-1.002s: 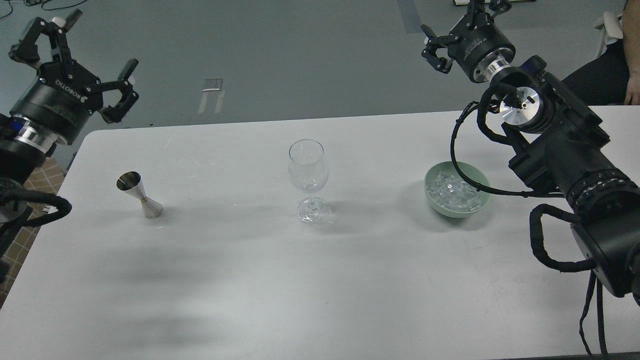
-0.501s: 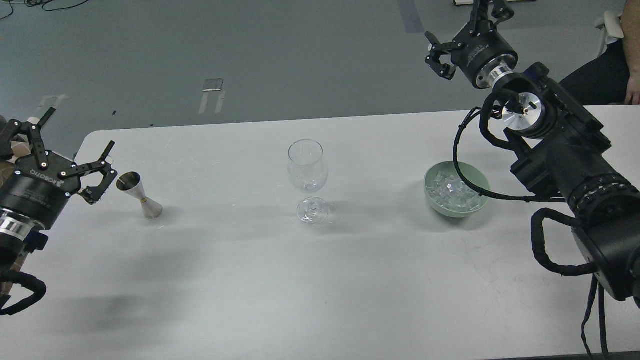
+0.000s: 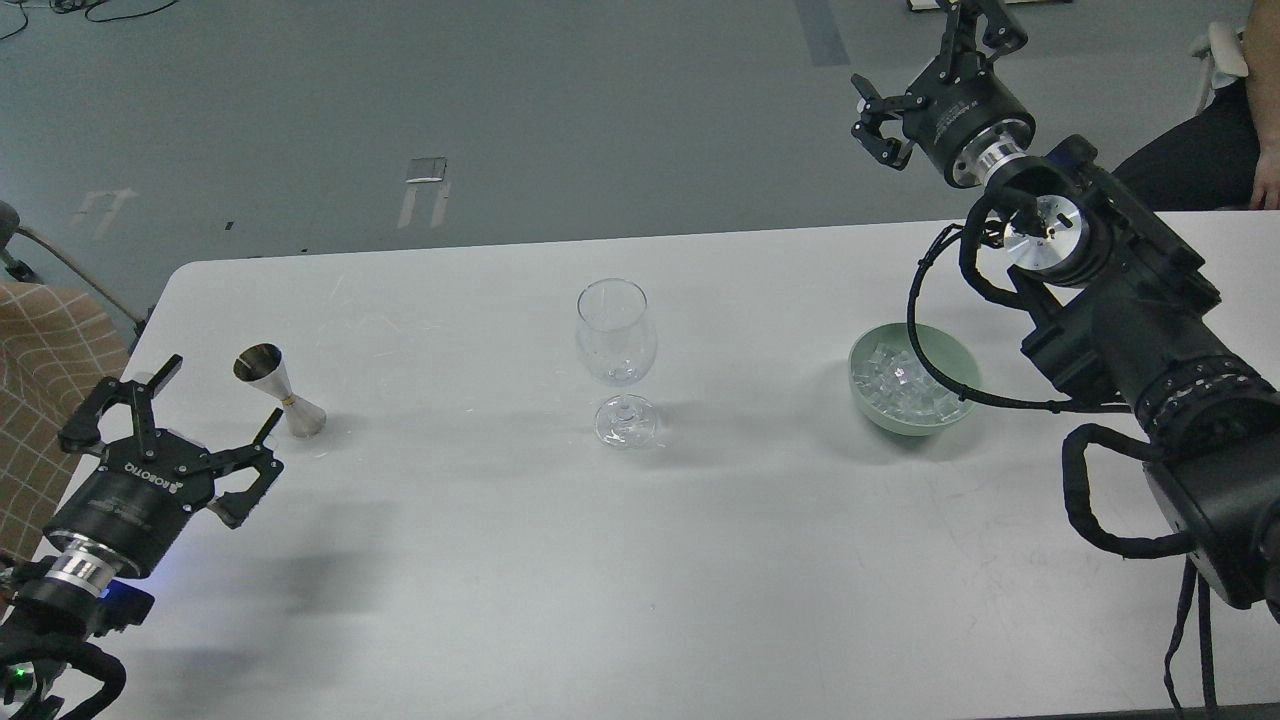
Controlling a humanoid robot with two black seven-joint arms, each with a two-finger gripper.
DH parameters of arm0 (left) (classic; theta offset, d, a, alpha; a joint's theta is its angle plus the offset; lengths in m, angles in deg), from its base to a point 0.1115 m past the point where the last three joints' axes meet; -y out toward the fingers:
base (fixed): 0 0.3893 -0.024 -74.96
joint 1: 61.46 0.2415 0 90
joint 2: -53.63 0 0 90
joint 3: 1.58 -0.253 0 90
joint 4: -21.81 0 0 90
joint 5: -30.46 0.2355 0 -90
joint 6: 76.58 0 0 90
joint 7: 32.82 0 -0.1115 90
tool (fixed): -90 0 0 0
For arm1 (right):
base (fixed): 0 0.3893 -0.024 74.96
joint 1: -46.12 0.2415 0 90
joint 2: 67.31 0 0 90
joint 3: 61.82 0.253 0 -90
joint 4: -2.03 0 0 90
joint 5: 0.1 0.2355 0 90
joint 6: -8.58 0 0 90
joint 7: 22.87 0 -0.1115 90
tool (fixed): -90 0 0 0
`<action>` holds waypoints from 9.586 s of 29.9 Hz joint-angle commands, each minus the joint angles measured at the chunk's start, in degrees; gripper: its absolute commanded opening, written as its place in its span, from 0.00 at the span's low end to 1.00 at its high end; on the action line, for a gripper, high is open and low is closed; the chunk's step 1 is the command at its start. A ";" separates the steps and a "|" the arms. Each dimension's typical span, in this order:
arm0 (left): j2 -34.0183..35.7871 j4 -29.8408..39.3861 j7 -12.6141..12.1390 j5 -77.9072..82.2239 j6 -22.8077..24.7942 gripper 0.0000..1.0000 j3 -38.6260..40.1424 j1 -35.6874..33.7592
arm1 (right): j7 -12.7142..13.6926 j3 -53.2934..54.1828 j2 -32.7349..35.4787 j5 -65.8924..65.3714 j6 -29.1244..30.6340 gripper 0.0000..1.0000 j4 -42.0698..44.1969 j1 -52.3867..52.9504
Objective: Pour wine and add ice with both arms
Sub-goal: 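Lower the left gripper toward the small metal jigger, then close the left gripper around the metal jigger, then lift the jigger with the left gripper and move it toward the glass, then carry the jigger with the left gripper to just above the wine glass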
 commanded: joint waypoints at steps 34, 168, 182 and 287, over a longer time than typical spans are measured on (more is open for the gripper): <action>-16.62 -6.28 -4.78 -1.00 -22.19 0.37 9.39 -6.83 | 0.01 0.00 0.26 -0.17 -0.19 1.00 0.00 -1.45; -22.34 -25.01 -9.00 -0.83 -21.23 0.16 12.38 -26.34 | 0.01 -0.08 2.72 -0.09 -0.19 1.00 0.00 -2.50; -22.86 -11.22 -11.19 -0.83 -20.96 0.12 12.82 -22.13 | 0.01 0.00 3.60 -0.09 -0.10 1.00 0.00 -2.85; -24.36 4.44 -16.47 16.13 -29.93 0.06 -9.68 -30.21 | -0.96 2.29 5.44 0.44 0.42 1.00 -0.44 -6.02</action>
